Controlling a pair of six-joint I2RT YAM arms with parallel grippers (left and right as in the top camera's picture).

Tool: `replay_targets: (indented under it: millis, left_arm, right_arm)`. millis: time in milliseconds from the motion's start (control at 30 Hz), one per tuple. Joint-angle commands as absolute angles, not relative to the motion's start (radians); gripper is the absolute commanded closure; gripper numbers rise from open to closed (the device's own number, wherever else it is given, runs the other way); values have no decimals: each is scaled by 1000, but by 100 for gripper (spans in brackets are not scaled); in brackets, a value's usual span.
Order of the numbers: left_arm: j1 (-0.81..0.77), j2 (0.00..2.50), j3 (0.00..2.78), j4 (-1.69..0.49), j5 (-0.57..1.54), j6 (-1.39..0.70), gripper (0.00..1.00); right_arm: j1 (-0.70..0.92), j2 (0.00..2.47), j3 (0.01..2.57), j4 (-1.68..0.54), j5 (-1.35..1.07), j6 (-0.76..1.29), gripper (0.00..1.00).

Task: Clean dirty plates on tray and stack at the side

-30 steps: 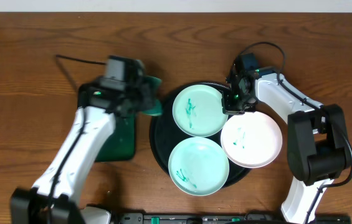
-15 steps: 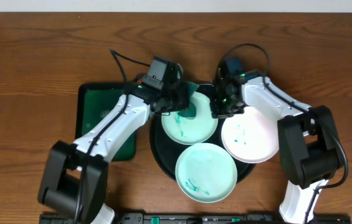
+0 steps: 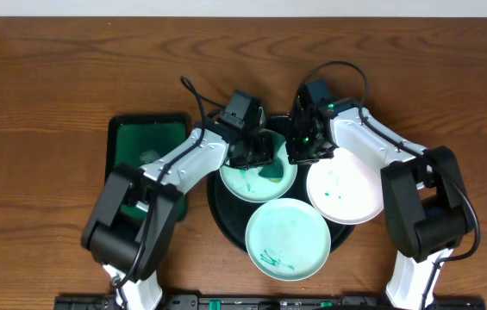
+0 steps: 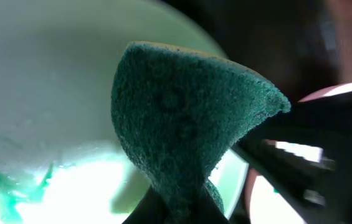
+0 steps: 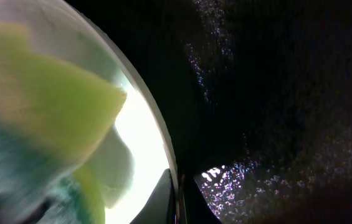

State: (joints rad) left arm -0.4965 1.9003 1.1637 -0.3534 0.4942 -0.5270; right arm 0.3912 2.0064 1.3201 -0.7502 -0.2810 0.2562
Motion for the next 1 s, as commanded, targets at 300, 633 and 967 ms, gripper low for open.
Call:
replay_targets:
  millis: [300,633,967]
  left_arm:
    - [-485,1950,1198,-549,143,-423,93]
    - [-482,1945,1299,-686,-116,-404,93]
    - [-488,1945,1345,-699,-92,-369,93]
  right_arm:
    - [373,2026,1316,-749,-289,270,99]
    - [331,2026,1316,-764,-277,284,99]
    - [319,2026,1316,-780,-277,272,99]
